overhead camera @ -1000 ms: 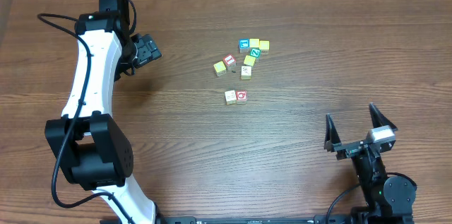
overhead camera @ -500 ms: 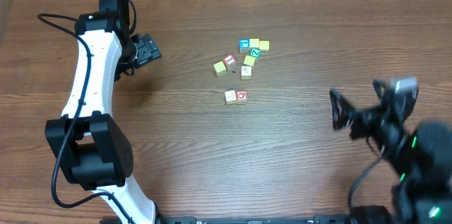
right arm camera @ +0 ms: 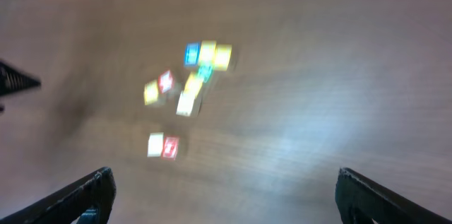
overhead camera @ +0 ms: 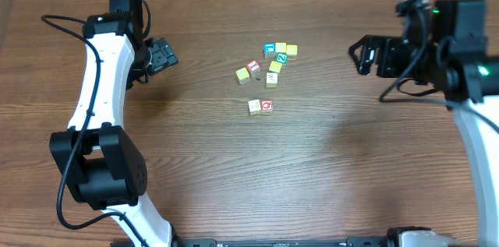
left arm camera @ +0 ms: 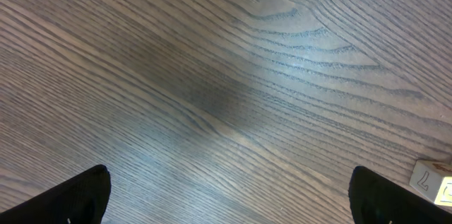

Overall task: Flip 4 blocks
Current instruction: 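Move the right gripper over the red-faced block near the cluster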

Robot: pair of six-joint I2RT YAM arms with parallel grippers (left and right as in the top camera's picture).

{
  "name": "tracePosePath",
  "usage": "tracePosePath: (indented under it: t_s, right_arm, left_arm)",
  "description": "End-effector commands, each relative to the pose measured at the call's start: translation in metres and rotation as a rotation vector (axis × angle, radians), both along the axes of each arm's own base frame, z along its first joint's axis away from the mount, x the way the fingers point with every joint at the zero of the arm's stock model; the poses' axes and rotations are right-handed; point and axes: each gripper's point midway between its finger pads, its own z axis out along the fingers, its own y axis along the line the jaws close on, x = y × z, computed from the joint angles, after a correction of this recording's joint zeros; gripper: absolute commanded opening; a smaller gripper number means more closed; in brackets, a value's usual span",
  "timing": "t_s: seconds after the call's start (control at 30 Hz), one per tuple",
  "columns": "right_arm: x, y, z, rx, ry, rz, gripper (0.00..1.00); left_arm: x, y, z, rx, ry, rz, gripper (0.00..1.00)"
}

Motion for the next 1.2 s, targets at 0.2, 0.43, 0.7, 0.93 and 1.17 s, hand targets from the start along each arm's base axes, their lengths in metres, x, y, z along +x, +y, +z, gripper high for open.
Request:
tracePosePath:
  t_s: [0.2,0.43,0.7,0.93,1.17]
  right_arm:
    - [0.009,0.042,-0.065,0.119,0.272,0.047,0.68]
    - [0.012,0.095,-0.129,-0.016,0.380,0.081,0.64]
    - [0.015,0.149,-0.178,-0.170,0.358,0.035,0.64]
    - [0.025,0.165,-0.205,-0.285,0.274,-0.001,0.62]
    - [0.032,0.172,-0.225,-0.242,0.301,-0.083,0.61]
  left_arm:
    - [0.003,0.003,0.012,0.009,-0.035,0.018,1.00]
    - [0.003,0.003,0.012,0.009,-0.035,0.018,1.00]
    - [0.003,0.003,0.012,0.009,-0.035,0.018,1.00]
    - [0.003,0.003,0.012,0.009,-0.035,0.018,1.00]
    - [0.003,0.003,0.012,0.009,-0.035,0.018,1.00]
